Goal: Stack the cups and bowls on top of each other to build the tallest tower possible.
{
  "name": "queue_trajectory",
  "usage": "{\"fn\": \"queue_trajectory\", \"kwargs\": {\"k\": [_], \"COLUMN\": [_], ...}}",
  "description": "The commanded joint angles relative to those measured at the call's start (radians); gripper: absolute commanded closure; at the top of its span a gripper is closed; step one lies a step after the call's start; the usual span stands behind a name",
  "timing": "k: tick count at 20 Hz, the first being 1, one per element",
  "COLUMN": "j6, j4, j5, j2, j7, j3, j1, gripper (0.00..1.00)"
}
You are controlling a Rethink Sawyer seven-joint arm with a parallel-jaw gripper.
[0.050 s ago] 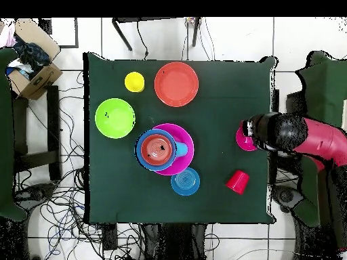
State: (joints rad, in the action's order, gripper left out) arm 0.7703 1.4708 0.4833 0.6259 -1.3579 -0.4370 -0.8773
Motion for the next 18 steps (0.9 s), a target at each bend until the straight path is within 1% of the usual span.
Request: {"fn": "queue_trajectory", "kwargs": {"k": [1, 5, 10, 14, 18], "j6": [-0.104, -0.136, -0.174, -0.193, -0.190], "j4": [0.121, 0.136, 0.144, 0.134, 0.100], "j5": [0.084, 0.099, 0.113, 0.128, 0.148], "j2": [-0.081, -0.099, -0.126, -0.151, -0.169], "j7": [0.118, 0.112, 0.081, 0.064, 0.070], "j3": [-0.055, -0.045, -0.023, 0.000, 0.010], "j1": [-0.002, -0.007, 0.005, 0.019, 0.030], "gripper": [0.00, 0.00, 0.00, 0.00, 0.00]}}
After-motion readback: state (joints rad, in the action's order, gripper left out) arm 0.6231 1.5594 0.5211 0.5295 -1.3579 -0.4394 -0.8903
